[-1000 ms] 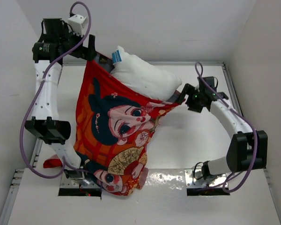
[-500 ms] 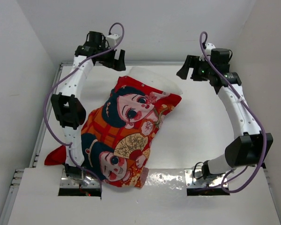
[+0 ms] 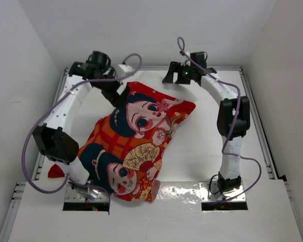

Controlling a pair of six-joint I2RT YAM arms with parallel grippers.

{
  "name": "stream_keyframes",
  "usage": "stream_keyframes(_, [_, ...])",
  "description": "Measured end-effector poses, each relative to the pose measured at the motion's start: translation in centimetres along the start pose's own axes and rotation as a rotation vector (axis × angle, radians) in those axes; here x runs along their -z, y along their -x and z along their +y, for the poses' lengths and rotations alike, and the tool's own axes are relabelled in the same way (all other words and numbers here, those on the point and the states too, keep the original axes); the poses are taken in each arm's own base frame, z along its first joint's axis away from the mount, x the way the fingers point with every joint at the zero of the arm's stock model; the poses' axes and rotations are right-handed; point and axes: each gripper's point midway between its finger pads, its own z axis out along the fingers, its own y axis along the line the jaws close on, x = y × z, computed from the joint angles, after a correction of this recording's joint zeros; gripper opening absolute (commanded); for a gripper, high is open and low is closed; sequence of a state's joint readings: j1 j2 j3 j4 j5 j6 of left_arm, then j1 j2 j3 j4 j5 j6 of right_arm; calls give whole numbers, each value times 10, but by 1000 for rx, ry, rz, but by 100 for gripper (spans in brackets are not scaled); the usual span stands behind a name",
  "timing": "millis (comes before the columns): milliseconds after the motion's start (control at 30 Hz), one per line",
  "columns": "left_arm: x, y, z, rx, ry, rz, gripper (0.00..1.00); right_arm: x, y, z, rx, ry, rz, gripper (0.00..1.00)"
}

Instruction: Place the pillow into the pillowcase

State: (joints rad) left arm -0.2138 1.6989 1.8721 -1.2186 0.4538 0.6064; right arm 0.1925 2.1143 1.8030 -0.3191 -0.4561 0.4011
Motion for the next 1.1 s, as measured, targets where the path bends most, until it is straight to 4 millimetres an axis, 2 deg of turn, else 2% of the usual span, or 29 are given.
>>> stream_keyframes(33, [-6,-15,-8,-5,-25,46,95,-10,-12,0,-11,10,30,91])
stream_keyframes(67, [-17,-33,-17,-7,-55,97,94,-19,-25,0,-20,23,56,78])
stream_keyframes(133, [-40,-71,-24,17,-97,218,80,-27,-51,-1,-35,39,98,55])
stream_keyframes(167, [-52,-90,-23,42,-109,281,62,-27,-60,-2,-38,47,107,35])
stream_keyframes(200, [-63,-102,-20,70,-117,329,52,-26,-69,-2,-45,60,109,26])
stream_keyframes(233, [-74,-108,-13,87,-115,360,27,-19,-79,-1,-52,67,117,10])
stream_keyframes(267, [-84,-110,-8,108,-112,379,16,-12,-86,0,-49,73,108,3])
stream_keyframes(333, [-94,-97,9,128,-93,397,2,13,-102,4,-46,68,74,0])
stream_keyframes(400, [-105,-70,35,141,-36,386,0,49,-123,5,-61,30,23,0])
stream_keyframes(467, [-118,-35,70,126,59,320,0,79,-142,7,-93,0,-49,0])
stream_keyframes(533, [-132,10,100,85,152,188,7,103,-167,19,-131,5,-103,0])
stream_keyframes(567, [-140,32,105,48,179,117,17,110,-180,28,-143,18,-119,0])
stream_keyframes(600, [-144,47,106,5,198,70,40,114,-188,39,-141,36,-133,2])
stream_keyframes(700, [-150,86,89,-159,266,-49,66,122,-212,67,-130,83,-120,21])
stream_keyframes(733, [-148,91,78,-200,267,-69,69,124,-216,69,-138,87,-115,30])
stream_keyframes(767, [-143,95,64,-231,259,-88,71,125,-218,70,-151,82,-108,49])
stream_keyframes(833, [-130,107,40,-272,233,-126,71,128,-220,67,-172,58,-96,65])
stream_keyframes(867, [-121,117,29,-289,223,-155,70,129,-221,66,-173,45,-87,70])
stream_keyframes(900, [-111,128,19,-297,216,-188,68,131,-219,65,-172,29,-78,79])
stream_keyframes(967, [-87,144,0,-314,211,-240,61,135,-212,64,-170,-6,-69,88])
stream_keyframes(1033, [-71,146,-16,-329,213,-247,56,141,-206,63,-177,-42,-71,91])
stream_keyframes(1100, [-66,145,-47,-363,185,-240,53,150,-200,58,-199,-100,-90,93])
